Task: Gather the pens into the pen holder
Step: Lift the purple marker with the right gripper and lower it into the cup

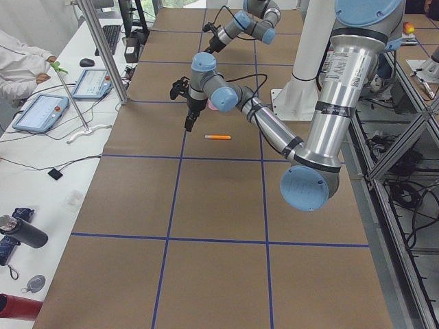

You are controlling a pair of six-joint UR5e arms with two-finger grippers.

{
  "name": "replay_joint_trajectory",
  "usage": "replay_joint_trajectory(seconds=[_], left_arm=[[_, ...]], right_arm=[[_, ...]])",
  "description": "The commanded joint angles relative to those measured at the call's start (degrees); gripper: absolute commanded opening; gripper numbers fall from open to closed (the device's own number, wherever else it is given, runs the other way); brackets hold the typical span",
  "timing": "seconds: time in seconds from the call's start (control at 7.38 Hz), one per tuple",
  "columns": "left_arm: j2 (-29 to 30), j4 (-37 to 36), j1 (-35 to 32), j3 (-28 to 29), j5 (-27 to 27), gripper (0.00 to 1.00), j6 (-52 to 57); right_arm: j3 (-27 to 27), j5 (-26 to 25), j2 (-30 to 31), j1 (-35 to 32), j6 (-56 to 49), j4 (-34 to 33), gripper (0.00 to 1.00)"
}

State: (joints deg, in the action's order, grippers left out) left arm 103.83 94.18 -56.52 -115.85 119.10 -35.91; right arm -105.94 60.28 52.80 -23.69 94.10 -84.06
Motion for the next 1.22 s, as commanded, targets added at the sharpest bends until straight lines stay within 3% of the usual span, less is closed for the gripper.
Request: replay_joint_trajectory(seconds=[0.0,0.41,0.54,0.81,1.08], left_arm=[[0.1,0.0,0.0,0.5,0.1,1.00,-0.1],[0.1,0.1,0.0,1.2,0.2,1.00,0.0],[0.1,0.1,0.0,1.2,0.2,1.00,0.0],[0.3,0.1,0.0,1.2,0.3,1.00,0.0],[0.3,0.2,0.0,1.2,0.3,1.00,0.0]], right_arm=[[4.4,-12.3,-3.2,5.7,3.6,-0.6,0.00],[8.2,-18.5,-4.3,9.0,3.6,-0.7,0.00],[9.4,-19.4,-4.2,9.3,3.3,-0.7,0.07],[9.5,-19.5,-4.4,9.5,2.5,-0.7,0.95],[7.5,-17.9,-4.9,9.5,2.0,-0.8,0.99]])
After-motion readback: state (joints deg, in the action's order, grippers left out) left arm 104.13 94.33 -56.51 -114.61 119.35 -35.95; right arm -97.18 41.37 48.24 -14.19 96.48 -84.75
